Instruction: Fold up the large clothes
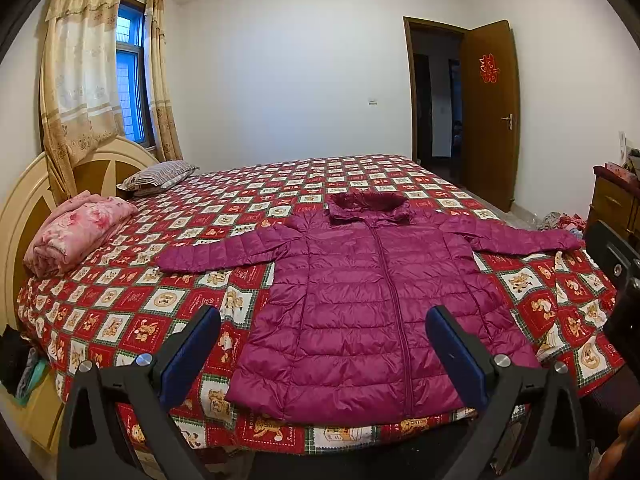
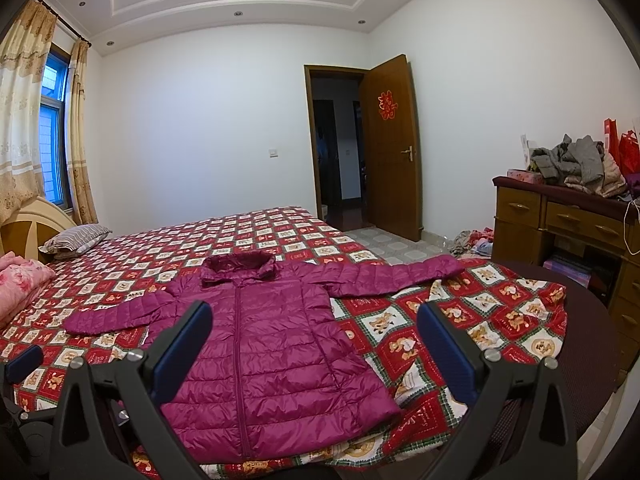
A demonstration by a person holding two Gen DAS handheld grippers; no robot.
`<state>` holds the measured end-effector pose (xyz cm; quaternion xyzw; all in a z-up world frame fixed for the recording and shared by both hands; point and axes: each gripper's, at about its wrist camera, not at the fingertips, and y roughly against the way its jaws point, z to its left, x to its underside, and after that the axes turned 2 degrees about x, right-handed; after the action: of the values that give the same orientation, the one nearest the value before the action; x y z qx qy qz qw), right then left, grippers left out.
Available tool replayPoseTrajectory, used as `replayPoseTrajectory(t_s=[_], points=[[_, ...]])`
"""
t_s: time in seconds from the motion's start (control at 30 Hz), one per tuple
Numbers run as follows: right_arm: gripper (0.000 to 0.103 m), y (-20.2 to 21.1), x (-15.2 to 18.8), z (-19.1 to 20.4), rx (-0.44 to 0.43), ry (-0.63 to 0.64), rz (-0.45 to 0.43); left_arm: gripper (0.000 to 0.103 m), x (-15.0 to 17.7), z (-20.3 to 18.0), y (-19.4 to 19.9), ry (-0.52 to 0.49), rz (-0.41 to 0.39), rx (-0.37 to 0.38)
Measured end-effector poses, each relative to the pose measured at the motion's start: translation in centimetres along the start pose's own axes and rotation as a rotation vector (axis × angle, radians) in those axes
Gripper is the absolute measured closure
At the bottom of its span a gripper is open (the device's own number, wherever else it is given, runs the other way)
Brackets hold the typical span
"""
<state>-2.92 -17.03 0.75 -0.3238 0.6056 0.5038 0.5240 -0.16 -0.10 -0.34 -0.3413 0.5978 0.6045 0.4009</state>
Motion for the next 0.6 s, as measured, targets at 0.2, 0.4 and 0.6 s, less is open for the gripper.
replayPoseTrajectory(t_s=[0.2,0.4,0.6], points=[[0.0,-0.05,0.07,0.1,0.0,0.001,0.004,0.001,-0.07,-0.02,-0.01,0.0,0.0,0.001],[0.0,-0.15,0.04,-0.01,-0.001,0.0,0.007,0.001,-0.01,-0.05,-0.03,0.0,0.003,0.001],[0.0,0.01,0.72,0.53,-0.003,-0.003,0.017,0.001,0.37,0.06,-0.01,0.001,0.006,0.001]])
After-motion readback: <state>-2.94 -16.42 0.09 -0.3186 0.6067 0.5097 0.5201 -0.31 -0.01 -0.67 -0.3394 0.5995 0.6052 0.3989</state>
